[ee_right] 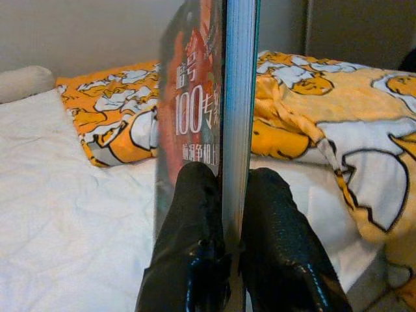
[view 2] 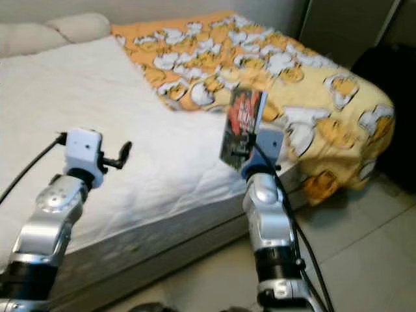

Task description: Clean up the room

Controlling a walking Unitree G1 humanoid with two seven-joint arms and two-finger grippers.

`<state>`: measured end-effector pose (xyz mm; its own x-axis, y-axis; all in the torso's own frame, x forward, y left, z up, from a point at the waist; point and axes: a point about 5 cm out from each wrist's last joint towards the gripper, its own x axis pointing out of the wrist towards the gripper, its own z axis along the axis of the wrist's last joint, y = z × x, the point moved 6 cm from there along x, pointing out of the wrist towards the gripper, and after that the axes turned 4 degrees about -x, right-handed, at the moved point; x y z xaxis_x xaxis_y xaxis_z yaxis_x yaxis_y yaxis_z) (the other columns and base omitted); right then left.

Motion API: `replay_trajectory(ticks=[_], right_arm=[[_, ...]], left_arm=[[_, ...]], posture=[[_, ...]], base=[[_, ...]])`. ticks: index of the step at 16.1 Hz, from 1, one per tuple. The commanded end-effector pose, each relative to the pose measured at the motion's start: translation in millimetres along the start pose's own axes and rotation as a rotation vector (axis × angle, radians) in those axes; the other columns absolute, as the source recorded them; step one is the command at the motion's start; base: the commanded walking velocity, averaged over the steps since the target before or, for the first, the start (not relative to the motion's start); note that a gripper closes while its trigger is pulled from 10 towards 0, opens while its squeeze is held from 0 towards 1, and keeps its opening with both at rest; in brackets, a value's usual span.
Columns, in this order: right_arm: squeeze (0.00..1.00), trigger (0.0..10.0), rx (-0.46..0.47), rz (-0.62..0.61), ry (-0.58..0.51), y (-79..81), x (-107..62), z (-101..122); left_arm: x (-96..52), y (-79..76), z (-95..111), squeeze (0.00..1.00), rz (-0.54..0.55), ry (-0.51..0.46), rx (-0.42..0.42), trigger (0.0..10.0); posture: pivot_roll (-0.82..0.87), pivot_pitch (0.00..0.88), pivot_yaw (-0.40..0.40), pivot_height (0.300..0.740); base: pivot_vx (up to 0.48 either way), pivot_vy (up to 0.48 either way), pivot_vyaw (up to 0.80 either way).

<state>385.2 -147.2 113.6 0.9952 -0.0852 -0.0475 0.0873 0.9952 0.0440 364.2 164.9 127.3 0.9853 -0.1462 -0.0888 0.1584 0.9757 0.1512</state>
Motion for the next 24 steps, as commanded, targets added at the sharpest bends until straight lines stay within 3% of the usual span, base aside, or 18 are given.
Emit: replay_trajectory(ticks=[1,14,24], right_arm=[[0.0,10.0,0.01,-0.025,-0.042,-7.0,2.3,12.3],[0.0,10.0,0.007,-0.013,-0.037,-5.8,2.3,11.1],[0.0,10.0,-0.014,0.0,-0.035,-3.1,2.8,9.9]], left_arm=[[0.9,1.2,2.6,0.0,-0.003,-0.001,0.015,10.0],[1.5,1.0,2.5,0.0,-0.004,-0.001,0.016,10.0],[2.6,5.1,9.8,0.0,0.027,-0.037,0.021,10.0]], posture=[[0.0,0.0,0.017,0.74],[0.0,0.0,0.019,0.74],[0.0,0.0,0.02,0.74]], base=[[0.0,0.461,0.0],[0.0,0.46,0.0],[0.0,0.0,0.0]])
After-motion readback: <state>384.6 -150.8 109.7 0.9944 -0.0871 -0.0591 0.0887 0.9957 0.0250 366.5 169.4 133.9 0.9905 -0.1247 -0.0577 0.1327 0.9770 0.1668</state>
